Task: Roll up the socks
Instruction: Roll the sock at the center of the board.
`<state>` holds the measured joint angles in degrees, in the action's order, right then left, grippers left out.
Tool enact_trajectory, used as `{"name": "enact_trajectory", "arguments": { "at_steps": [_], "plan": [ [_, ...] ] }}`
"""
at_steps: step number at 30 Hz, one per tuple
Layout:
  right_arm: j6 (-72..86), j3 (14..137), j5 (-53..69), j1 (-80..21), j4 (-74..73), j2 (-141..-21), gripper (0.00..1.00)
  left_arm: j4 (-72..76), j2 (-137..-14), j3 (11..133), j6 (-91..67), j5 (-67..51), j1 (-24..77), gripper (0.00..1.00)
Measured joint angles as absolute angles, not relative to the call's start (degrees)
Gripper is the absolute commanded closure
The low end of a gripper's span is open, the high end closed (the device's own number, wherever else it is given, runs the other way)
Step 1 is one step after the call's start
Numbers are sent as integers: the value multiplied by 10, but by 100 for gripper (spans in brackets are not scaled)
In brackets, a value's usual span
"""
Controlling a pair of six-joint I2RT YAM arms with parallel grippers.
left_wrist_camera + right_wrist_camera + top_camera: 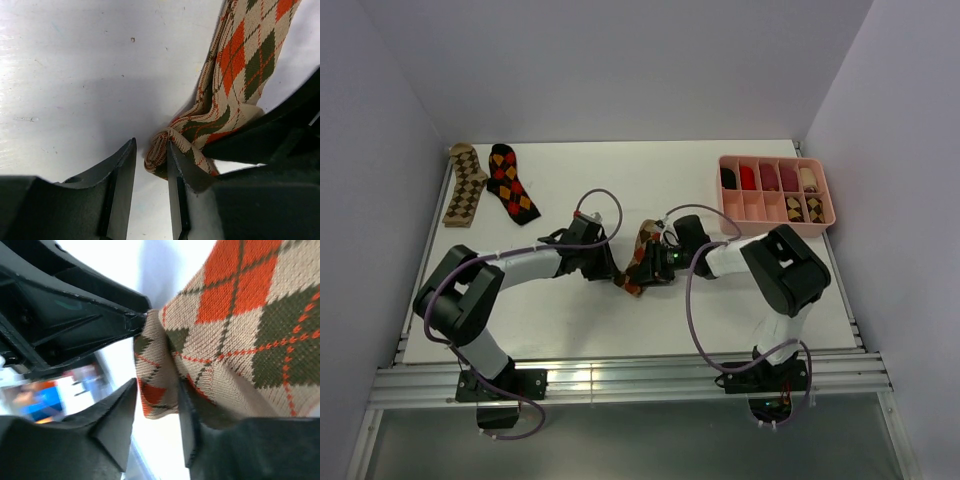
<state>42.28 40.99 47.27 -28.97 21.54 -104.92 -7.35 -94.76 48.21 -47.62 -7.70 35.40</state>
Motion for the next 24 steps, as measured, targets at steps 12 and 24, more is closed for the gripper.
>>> {"name": "enact_trajectory", "arguments": {
  "at_steps": [12,24],
  "plan": [
    [256,413,166,-395,45,-879,42,-105,-974,523,-442,-77,363,64],
    [133,421,-1,-486,33,-822,40,-119,-983,538,-426,-77,369,64]
  ]
}}
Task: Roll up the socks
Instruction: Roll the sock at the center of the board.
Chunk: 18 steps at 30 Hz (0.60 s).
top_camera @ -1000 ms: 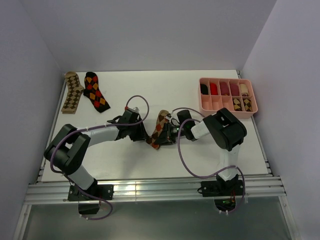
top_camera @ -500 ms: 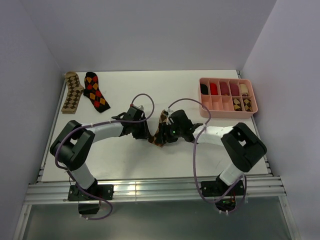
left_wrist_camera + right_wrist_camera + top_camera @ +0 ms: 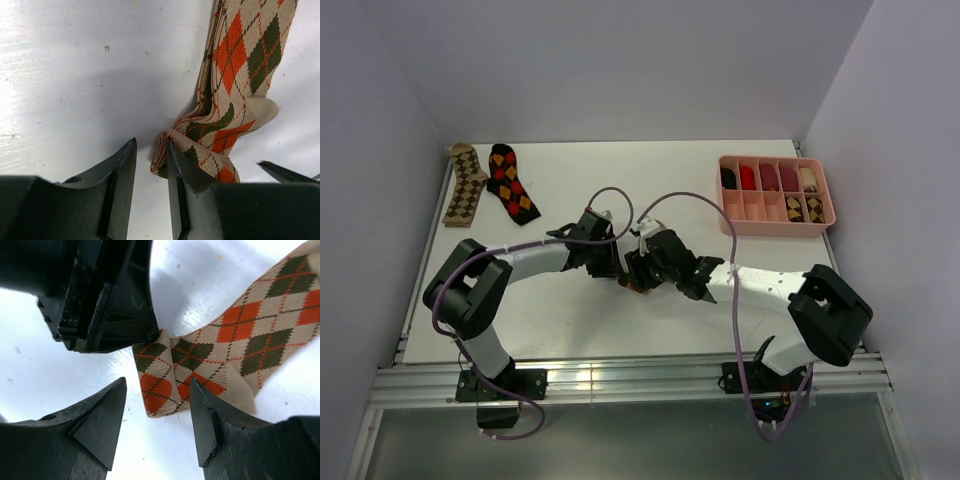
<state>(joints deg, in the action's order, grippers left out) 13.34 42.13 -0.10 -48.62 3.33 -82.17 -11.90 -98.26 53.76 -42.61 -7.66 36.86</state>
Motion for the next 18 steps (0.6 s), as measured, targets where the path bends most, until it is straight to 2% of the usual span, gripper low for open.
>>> {"name": "enact_trajectory", "arguments": {
  "at_steps": [4,8,11,12,14,18],
  "plan": [
    [114,426,-14,-507,34,-857,41,-120,-984,541,-426,-77,369,65],
    [107,426,-26,-523,35,-885,47,-124,-986,544,-426,-76,370,65],
    [105,426,-36,-527,35,-898,71,-126,-989,547,-426,-76,370,64],
    [106,426,-37,-528,36,-898,85,-127,-989,548,-426,-74,370,64],
    [110,423,-35,-527,42,-898,100,-130,-989,550,-427,-70,370,62],
    [144,401,-1,-509,71,-898,100,-131,-987,550,-431,-55,372,54]
  ]
}}
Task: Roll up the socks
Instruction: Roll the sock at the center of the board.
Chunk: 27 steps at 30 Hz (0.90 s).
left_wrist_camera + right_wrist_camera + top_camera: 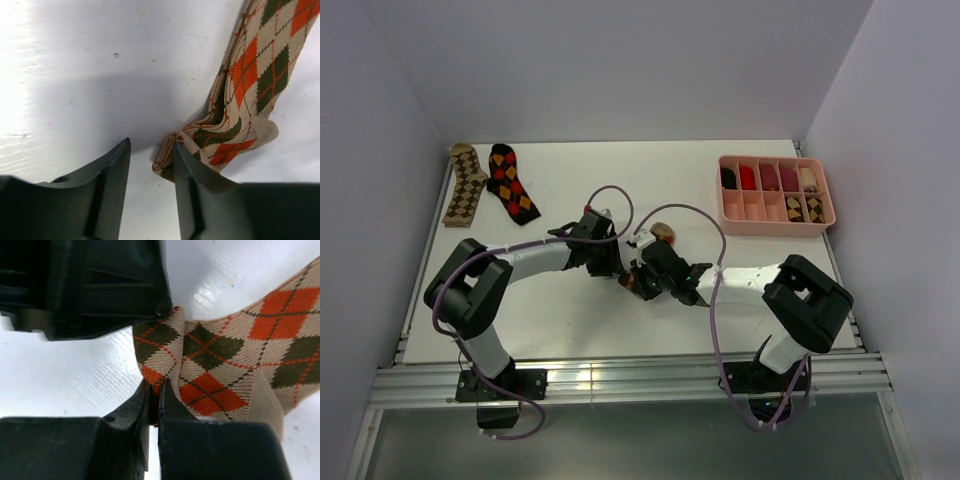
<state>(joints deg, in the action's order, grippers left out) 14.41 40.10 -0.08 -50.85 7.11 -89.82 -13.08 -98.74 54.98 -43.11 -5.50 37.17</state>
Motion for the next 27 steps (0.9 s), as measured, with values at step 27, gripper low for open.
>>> {"name": "enact_trajectory", "arguments": {
  "at_steps": [27],
  "plan": [
    [602,282,441,-283,489,-1082,100,-39,-882,436,-618,-8,373,43]
  ]
}}
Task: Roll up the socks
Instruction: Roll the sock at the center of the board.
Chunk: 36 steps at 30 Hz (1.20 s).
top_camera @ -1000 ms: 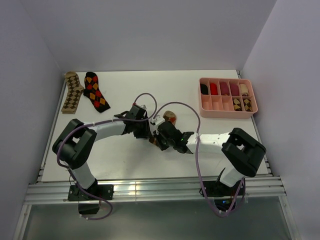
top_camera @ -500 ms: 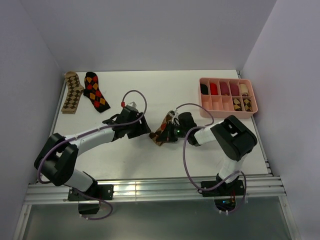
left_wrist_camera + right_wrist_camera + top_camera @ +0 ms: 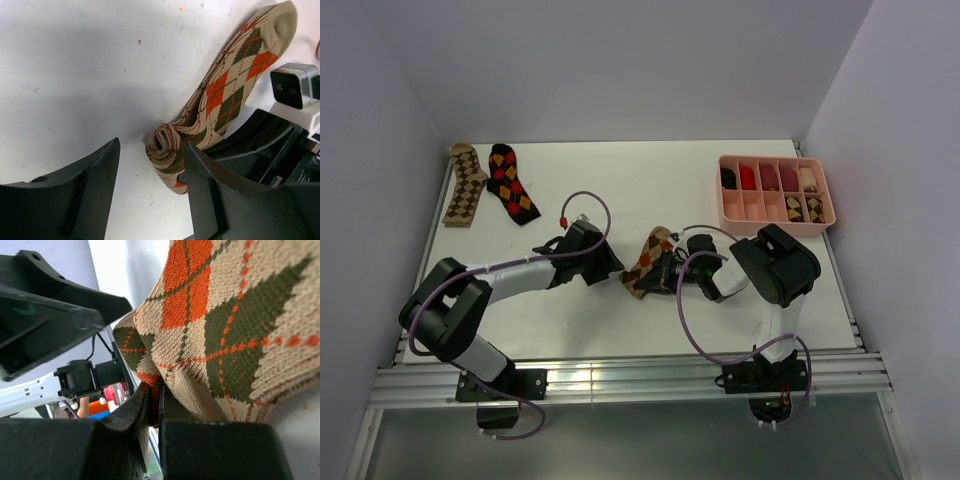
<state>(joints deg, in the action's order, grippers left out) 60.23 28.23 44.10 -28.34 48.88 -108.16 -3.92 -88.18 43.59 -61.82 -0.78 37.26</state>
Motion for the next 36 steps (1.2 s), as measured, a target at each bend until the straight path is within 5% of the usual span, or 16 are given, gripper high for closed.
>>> {"name": "enact_trajectory", "arguments": {
  "at_steps": [14,21,23,27,36],
  "plan": [
    [618,263,442,-279,522,-1086,100,-28,-919,445,-644,-35,396,52],
    [599,272,442,-279,494,-1078,99,-29,-944,464,-643,-43,400,72],
    [590,277,443,-279,479,-1074,91,-33,-945,468,-642,-42,401,78],
    [555,295,440,-279,422,-1050,55,-42,-946,475,-640,-41,401,99],
    [422,384,357,-278,213,-933,54,-56,-953,493,-618,-42,406,99]
  ]
}}
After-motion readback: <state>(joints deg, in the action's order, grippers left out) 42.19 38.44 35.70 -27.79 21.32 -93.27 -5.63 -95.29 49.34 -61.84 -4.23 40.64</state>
